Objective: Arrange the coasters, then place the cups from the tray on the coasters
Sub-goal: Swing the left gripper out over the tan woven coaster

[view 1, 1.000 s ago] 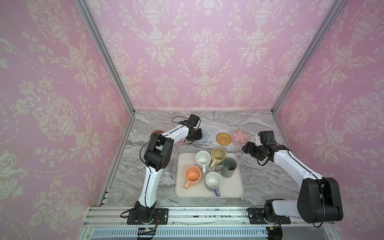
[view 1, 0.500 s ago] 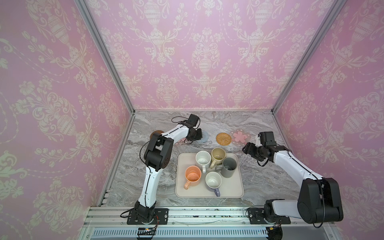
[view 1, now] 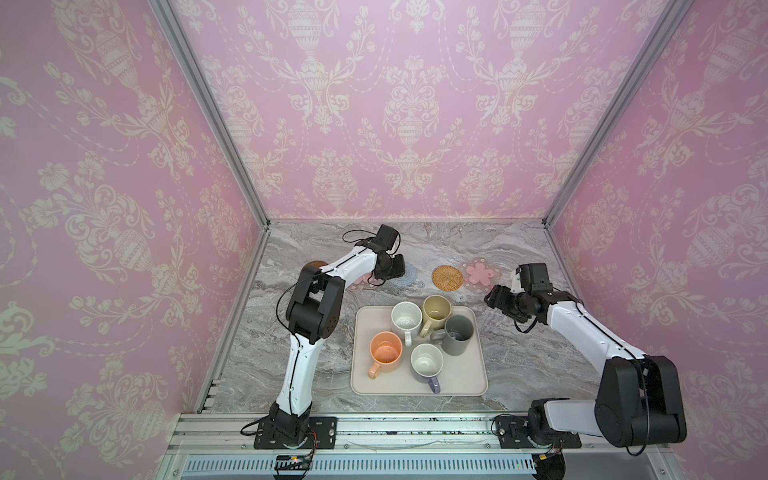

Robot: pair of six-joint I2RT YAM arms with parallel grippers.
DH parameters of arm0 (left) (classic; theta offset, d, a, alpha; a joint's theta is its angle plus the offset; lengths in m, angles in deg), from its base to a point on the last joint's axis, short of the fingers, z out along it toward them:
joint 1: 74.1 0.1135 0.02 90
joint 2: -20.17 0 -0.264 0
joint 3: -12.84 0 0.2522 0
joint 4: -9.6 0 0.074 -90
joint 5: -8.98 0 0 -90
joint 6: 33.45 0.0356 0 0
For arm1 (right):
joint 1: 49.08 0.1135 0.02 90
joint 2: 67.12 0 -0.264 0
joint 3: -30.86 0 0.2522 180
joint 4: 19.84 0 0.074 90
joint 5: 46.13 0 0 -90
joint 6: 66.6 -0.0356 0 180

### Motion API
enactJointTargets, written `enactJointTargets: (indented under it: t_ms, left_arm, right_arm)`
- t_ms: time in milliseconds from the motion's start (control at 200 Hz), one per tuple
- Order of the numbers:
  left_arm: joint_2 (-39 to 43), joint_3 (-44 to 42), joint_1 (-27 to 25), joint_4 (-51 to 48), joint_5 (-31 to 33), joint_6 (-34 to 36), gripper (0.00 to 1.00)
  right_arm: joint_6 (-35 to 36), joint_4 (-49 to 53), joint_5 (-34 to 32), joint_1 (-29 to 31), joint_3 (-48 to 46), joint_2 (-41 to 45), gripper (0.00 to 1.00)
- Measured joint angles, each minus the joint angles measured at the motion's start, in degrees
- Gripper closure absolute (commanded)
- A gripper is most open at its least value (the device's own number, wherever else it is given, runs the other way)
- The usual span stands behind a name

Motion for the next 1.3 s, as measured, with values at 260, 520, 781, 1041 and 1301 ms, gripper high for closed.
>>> enactJointTargets:
  t_ms: [260,520,781,1041,1301]
  left_arm:
    - [1.14,5.64,-0.2,-0.94,-1.55,0.0,0.72]
    - [-3.17,18.58,-2.82,-5.29,-3.85,0.24,0.71]
    - [-14.01,34.86,-7.06,-13.68,-4.96,1.77,0.72]
    - [-20.44,40.81,-9.29,-18.73,-6.67,1.99,0.75]
    - [-24.17,41.09,-9.46,-18.49,-9.49,1.95,0.8]
  right_arm:
    - [0.0,-0.02,0.0,0.0,0.0,-0.02,0.26]
    - [0.17,-0.04,-0.31,0.0,0.02,-0.09,0.26]
    - [0.24,-0.15,-0.46,-0.13,0.76,-1.01,0.28]
    - [0.46,-0.7,-0.46,-0.68,1.42,-1.42,0.29]
    - [0.68,-0.66,-0.5,-1.07,1.42,-1.42,0.29]
